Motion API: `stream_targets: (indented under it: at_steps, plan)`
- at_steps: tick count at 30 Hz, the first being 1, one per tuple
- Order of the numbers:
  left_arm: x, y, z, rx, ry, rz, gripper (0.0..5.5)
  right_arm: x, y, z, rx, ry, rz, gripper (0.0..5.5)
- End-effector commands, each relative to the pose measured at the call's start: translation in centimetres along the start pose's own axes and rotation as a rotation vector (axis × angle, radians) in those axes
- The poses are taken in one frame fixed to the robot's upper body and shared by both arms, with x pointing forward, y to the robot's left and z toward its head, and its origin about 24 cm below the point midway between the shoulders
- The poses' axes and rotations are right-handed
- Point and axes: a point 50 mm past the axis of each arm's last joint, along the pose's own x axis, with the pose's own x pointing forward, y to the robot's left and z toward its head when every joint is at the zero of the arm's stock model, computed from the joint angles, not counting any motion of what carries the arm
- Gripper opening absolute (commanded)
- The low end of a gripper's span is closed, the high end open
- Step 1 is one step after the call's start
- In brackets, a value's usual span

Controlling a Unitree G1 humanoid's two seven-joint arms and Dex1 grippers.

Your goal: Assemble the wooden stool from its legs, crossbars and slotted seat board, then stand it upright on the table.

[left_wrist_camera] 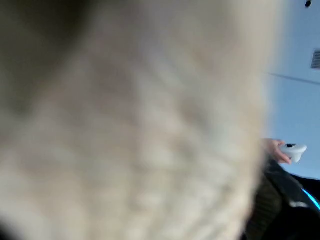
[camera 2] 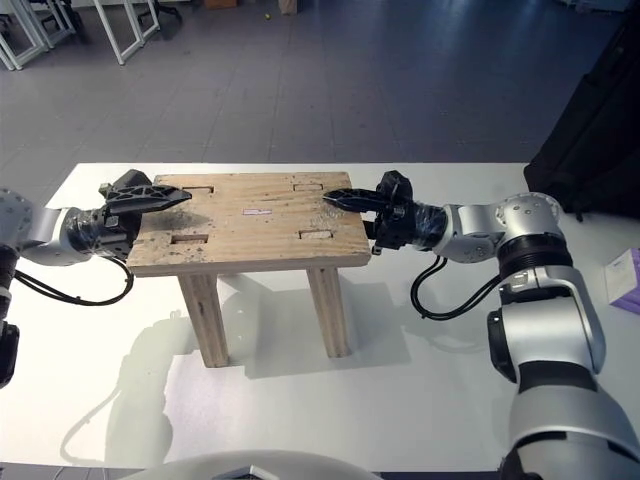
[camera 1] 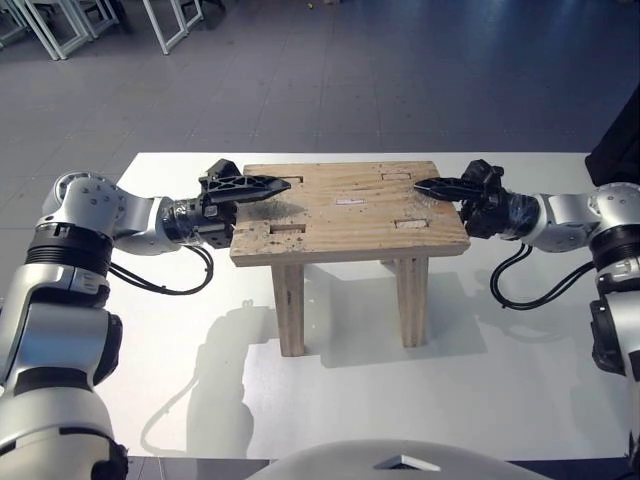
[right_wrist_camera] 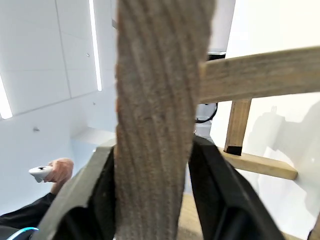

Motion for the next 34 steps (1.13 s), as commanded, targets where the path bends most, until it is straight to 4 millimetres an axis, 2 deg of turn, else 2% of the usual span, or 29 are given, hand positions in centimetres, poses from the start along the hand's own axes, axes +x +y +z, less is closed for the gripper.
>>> stream_targets:
  at_steps: [1,3,7,9,11,13,14,16,18,22,27,34]
  plan:
    - [-2.0,-0.7,0.3,0.015,-0.091,0.031,4.79,-1.8,-0.6,0.0,0.003,-0.061,-0.070,2.89]
    - [-3.1,-1.3,0.4,0.038,-0.137,0.033,4.79,-3.2,0.0,0.0,-0.018,-0.108,-0.058,3.11]
    - [-5.1,-1.4,0.2,0.065,-0.229,0.070,4.79,-5.2,1.1,0.4,-0.041,-0.205,-0.016,3.11]
    - [-6.1,-0.6,1.0,0.213,-0.331,0.159,4.79,-5.6,0.6,1.0,-0.083,-0.299,-0.044,3.11]
    - [-5.5,0.4,2.4,0.497,-0.444,0.308,4.79,-5.5,-0.8,2.0,-0.266,-0.460,-0.181,3.11]
    - [-4.2,0.5,3.5,0.746,-0.667,0.439,4.79,-4.9,-2.0,2.8,-0.447,-0.628,-0.383,3.11]
    - [-3.8,0.8,3.6,0.836,-0.795,0.534,4.79,-4.8,-2.3,2.9,-0.604,-0.716,-0.547,3.11]
    - [-2.4,1.8,3.2,0.915,-0.958,0.666,4.79,-4.8,-2.2,2.4,-0.899,-0.898,-0.766,3.11]
    - [-1.2,3.0,2.8,0.978,-1.029,0.820,4.79,-4.6,-3.0,1.9,-1.008,-0.993,-0.898,3.11]
    - [-0.7,5.6,2.2,1.093,-0.993,1.134,4.79,-3.7,-4.3,1.7,-1.243,-0.994,-1.175,3.11]
    - [-0.7,6.1,1.7,1.184,-0.949,1.232,4.79,-2.8,-5.0,1.6,-1.317,-0.972,-1.216,3.11]
    - [-0.4,6.1,1.9,1.215,-0.953,1.253,4.79,-2.3,-5.4,1.7,-1.328,-0.959,-1.222,3.11]
